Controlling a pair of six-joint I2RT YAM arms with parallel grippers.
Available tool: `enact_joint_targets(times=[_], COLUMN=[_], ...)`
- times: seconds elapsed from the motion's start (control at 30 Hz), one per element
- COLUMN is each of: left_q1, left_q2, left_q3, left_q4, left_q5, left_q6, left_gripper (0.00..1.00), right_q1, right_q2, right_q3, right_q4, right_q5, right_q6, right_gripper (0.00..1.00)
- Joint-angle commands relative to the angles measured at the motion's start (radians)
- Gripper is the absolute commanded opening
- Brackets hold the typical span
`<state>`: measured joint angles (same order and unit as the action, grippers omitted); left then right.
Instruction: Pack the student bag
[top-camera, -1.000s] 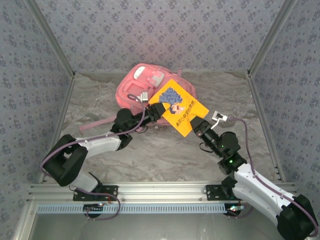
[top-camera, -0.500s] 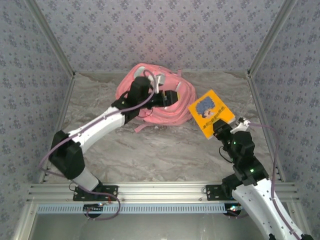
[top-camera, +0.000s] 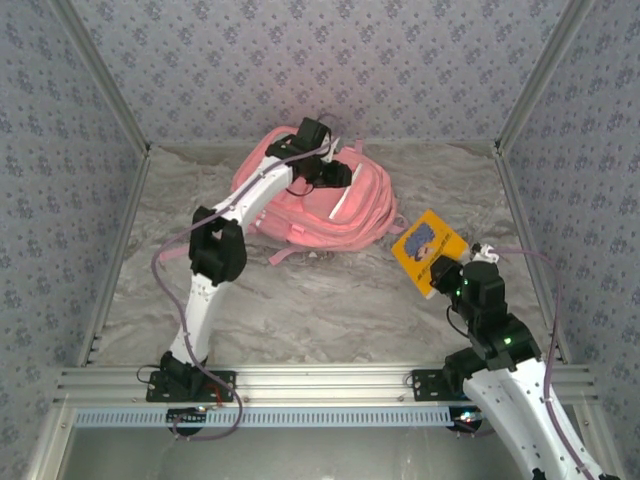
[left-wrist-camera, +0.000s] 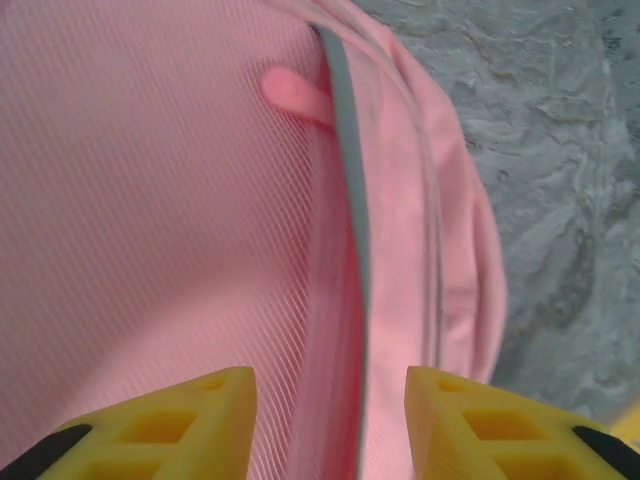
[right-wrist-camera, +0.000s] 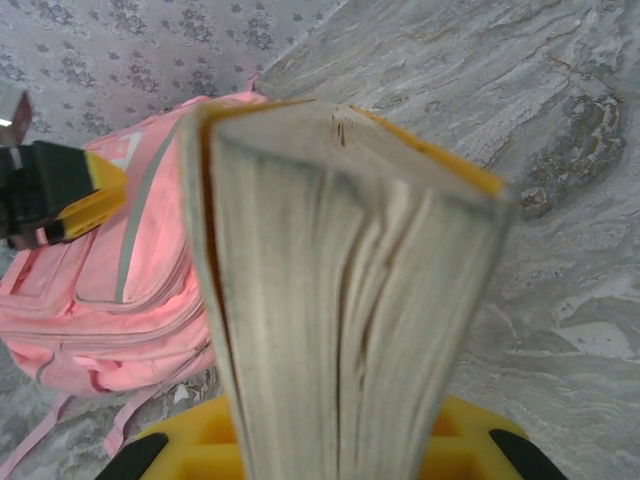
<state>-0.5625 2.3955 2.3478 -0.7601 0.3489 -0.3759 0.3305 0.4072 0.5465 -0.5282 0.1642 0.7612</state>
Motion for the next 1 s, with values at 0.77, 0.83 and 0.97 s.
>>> enact_joint_targets(times=[0.77,0.83,0.97], left_q1=[-0.046,-0.042,-0.031], left_q2=[-0.025,-0.087,-0.200], left_q3=[0.146,0.116,0.078], left_q4=[-0.211,-0.199,-0.197], left_q5=[0.048,0.045,0.085], left_q6=[0.092,0.085,0.101], left_gripper=[0.00,0.00,0.00], right_q1=[-0.022,-0.024,-0.031], right_q2=[-0.033,-0.031,-0.018], right_q3=[0.029,0.035,0.063], right_q4=[-0.006,0.000,0.024], right_q5=[-0.042,-0.038,-0.069], right_q6=[-0.079,-0.077,-0.088], right_gripper=[0.00,0.00,0.00])
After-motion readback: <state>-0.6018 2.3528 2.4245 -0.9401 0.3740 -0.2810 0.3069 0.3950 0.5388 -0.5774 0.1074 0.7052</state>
